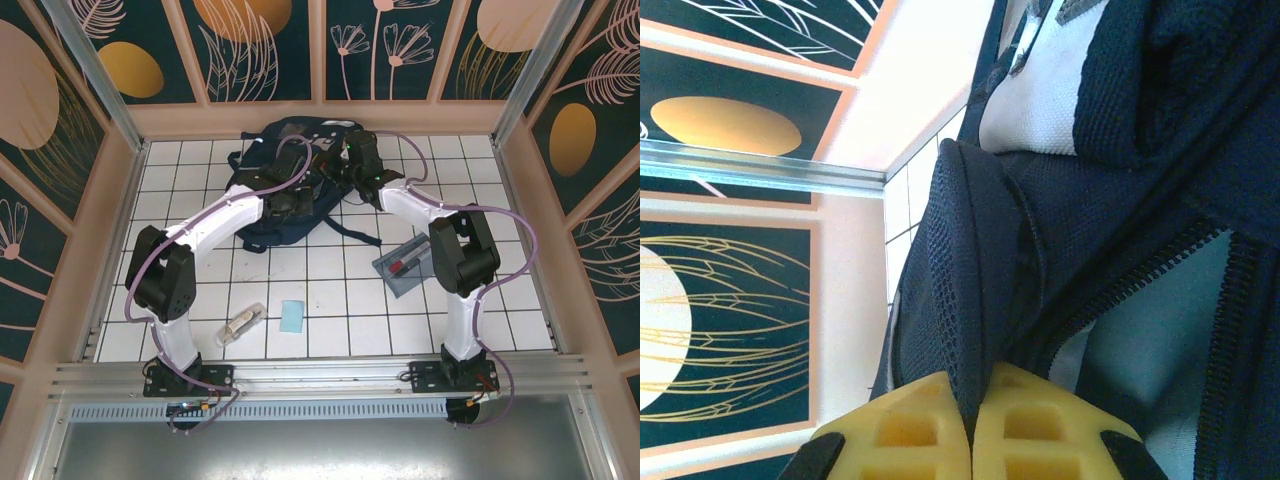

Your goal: Pack the student bag

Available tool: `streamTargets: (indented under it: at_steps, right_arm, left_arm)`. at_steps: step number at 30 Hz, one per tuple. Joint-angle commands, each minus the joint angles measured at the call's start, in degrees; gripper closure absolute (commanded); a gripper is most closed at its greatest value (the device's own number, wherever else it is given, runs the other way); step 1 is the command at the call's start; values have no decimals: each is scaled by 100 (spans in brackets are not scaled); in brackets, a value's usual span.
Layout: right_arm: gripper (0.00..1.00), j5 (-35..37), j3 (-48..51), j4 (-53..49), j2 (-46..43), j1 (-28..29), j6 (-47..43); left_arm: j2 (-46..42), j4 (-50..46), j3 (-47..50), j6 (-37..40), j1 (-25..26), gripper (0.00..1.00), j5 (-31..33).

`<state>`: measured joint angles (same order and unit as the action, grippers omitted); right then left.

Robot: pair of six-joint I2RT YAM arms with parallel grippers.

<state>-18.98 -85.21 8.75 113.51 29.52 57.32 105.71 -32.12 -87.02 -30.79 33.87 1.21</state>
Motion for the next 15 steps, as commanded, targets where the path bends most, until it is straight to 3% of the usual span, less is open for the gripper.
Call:
streamTargets:
  at_steps: [1, 5, 9, 15]
  right_arm:
    - [100, -148, -18, 563, -365, 90, -139]
    - [100, -126, -7, 461, -339, 83, -352]
    - [100, -171, 219, 339, -310, -29, -629]
    - [100, -391, 445, 362, -394, -191, -808]
  left_arm:
    - [47, 630, -307, 196, -125, 100, 108]
    - [-93, 584, -309, 173, -240, 100, -152]
    - [-296, 550, -131, 299, -539, 100, -834]
    - [-321, 14, -36, 1064, -641, 100, -198]
